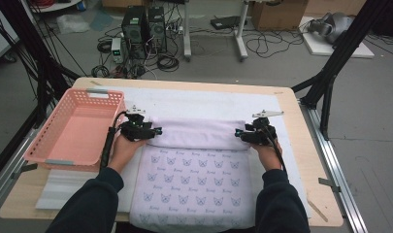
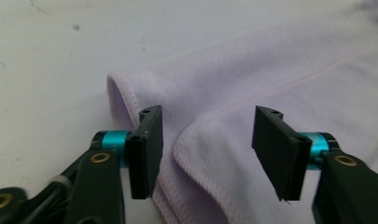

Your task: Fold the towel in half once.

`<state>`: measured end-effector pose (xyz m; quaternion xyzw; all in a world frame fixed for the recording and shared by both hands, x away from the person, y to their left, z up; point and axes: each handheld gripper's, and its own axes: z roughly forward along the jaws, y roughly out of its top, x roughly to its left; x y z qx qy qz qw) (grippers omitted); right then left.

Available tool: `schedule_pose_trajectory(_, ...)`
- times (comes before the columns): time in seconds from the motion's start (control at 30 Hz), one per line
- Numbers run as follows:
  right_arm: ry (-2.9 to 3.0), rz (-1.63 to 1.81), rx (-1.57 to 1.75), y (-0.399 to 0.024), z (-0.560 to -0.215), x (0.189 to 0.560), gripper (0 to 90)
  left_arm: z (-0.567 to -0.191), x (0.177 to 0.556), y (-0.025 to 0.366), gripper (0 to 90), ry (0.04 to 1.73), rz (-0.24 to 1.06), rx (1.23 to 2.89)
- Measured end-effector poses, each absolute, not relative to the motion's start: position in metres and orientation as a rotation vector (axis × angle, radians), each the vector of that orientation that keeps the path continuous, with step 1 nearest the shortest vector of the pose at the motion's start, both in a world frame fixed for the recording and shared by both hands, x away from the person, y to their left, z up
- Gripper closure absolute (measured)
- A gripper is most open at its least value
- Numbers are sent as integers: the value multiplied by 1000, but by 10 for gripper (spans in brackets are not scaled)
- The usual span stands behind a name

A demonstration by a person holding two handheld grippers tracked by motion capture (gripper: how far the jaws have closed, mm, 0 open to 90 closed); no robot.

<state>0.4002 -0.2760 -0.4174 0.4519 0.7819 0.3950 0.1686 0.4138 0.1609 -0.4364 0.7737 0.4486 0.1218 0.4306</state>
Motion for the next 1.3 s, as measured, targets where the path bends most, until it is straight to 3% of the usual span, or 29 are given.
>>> schedule_pose_trajectory(0.13,2275,1016,1266,-270,-422,401,534,-439,409,162,643,1082,338,1946)
schedule_pose_trajectory(0.23,2263,945,1333,-272,-426,400,656,-445,403,161,811,1038,367,1969)
schedule_pose_trajectory(0.3,2294,944,1344,-274,-429,400,812,-444,399,162,857,1016,382,1977)
schedule_pose_trajectory(0.4,2282,980,1300,-277,-430,391,849,-437,394,162,864,982,395,1943)
schedule_pose_trajectory(1.3,2273,1261,1081,-297,-429,271,826,-440,292,194,850,862,351,1807)
